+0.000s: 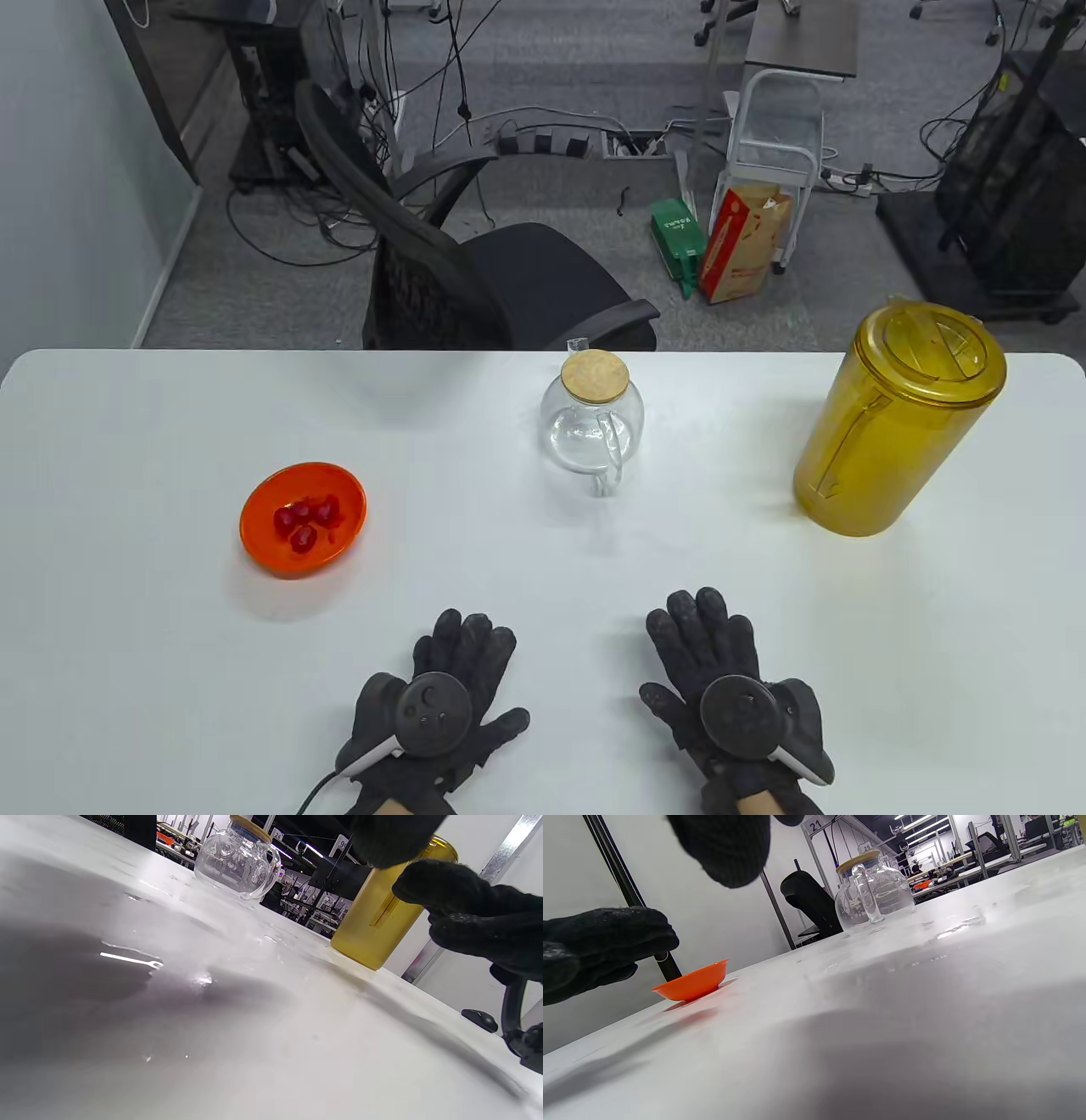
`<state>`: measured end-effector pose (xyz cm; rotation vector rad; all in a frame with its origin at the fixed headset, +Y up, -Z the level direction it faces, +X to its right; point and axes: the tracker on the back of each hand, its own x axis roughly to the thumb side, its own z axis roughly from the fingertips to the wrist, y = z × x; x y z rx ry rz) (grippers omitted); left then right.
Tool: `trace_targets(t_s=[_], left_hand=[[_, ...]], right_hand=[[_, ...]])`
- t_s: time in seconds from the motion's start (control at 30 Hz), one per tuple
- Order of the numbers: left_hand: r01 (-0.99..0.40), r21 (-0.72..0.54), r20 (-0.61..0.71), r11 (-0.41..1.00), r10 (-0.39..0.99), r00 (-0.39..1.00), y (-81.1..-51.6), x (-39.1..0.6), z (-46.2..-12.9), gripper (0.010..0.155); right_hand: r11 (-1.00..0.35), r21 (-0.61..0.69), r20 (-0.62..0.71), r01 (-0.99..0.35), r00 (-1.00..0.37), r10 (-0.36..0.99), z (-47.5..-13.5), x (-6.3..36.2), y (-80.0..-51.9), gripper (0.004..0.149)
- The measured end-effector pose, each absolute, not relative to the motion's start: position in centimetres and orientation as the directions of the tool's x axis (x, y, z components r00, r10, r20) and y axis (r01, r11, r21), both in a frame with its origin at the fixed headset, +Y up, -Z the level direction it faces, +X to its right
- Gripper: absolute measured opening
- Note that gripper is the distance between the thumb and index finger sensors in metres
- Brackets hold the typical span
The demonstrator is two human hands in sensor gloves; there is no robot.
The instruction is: Make wolfberry and red date tea
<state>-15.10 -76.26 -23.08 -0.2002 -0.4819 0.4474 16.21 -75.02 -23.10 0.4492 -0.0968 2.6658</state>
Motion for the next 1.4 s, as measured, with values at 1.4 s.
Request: trace_targets(t_s=[1.4], left_hand=[[-0.425, -0.348, 0.304, 0.836, 0.529, 0.792, -76.3, -16.3, -23.6, 0.082]], right_hand=[[-0.810, -0.094, -0.232, -0.578, -0.779, 0.583, -48.4, 10.2, -73.1, 0.080]])
